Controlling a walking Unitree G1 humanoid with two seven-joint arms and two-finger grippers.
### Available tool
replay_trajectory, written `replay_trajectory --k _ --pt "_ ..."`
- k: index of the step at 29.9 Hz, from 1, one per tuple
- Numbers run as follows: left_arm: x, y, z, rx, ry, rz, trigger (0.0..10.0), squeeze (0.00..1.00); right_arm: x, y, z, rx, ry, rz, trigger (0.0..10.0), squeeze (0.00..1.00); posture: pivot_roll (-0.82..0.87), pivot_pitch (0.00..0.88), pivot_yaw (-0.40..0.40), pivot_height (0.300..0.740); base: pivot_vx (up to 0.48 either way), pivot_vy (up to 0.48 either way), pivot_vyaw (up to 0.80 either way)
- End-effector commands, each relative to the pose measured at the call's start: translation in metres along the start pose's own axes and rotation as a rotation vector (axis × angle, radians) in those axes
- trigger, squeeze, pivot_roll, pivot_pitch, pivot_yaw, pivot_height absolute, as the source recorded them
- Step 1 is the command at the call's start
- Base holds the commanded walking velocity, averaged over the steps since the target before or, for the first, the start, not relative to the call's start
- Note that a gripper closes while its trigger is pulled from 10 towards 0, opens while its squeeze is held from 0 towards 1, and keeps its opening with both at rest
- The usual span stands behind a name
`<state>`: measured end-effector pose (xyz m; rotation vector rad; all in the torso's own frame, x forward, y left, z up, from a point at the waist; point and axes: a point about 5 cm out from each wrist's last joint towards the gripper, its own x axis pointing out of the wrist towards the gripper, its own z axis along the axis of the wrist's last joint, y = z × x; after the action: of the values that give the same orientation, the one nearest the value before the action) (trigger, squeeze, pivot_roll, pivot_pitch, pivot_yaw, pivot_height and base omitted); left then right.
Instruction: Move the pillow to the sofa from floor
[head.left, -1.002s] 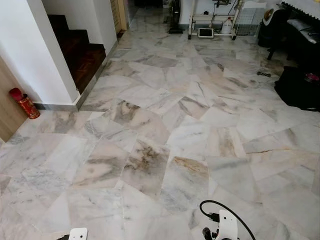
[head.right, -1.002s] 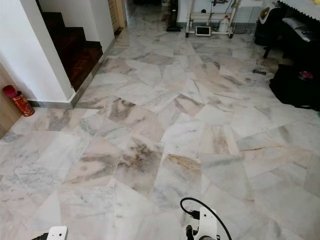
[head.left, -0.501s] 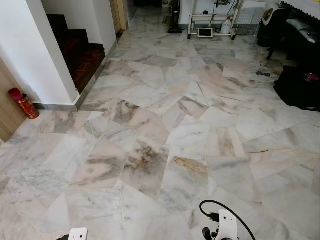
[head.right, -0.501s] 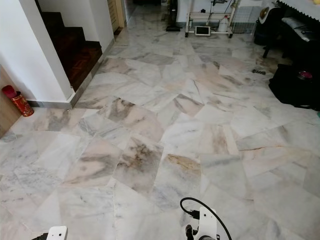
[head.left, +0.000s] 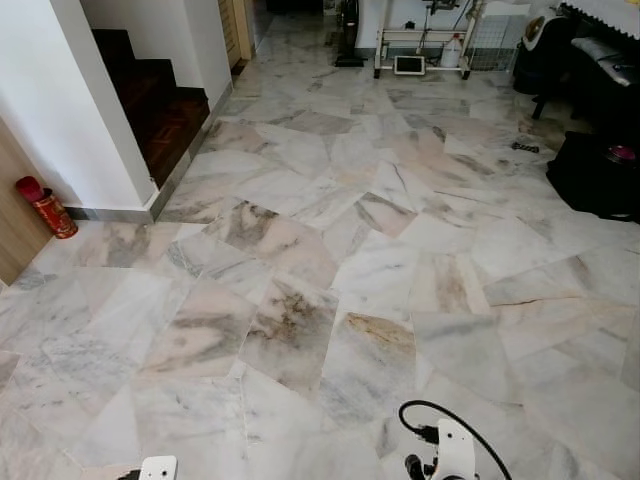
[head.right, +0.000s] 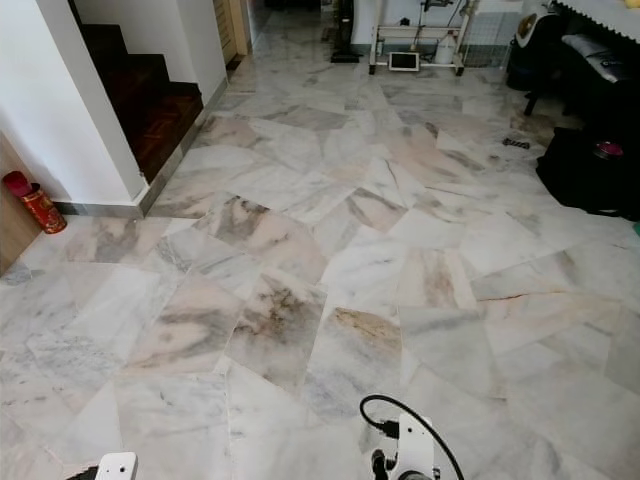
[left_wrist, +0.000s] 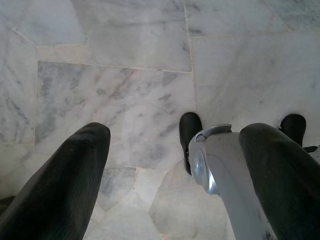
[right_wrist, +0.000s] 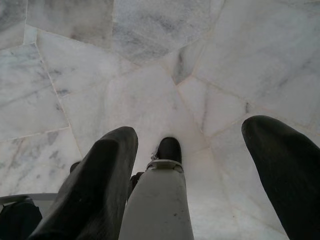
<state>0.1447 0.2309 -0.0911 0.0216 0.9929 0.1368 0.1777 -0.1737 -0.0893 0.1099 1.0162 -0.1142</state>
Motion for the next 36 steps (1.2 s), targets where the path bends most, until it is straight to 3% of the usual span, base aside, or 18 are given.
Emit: replay_trajectory --k 1,36 --pt "-0.0019 0.0024 -0.0089 -0.015 0.032 0.008 10.0 0.00 -0.0004 -0.0010 -0.0034 -0.003 0.012 -0.003 10.0 0.00 -0.05 0.000 0.001 0.740 0.000 0.000 0.00" --pt "-0.0023 0.0050 -0.0090 -0.014 0.030 0.010 10.0 0.00 -0.0004 0.0011 -0.0039 0.000 0.007 0.000 10.0 0.00 -0.03 0.000 0.005 0.740 -0.280 0.000 0.00"
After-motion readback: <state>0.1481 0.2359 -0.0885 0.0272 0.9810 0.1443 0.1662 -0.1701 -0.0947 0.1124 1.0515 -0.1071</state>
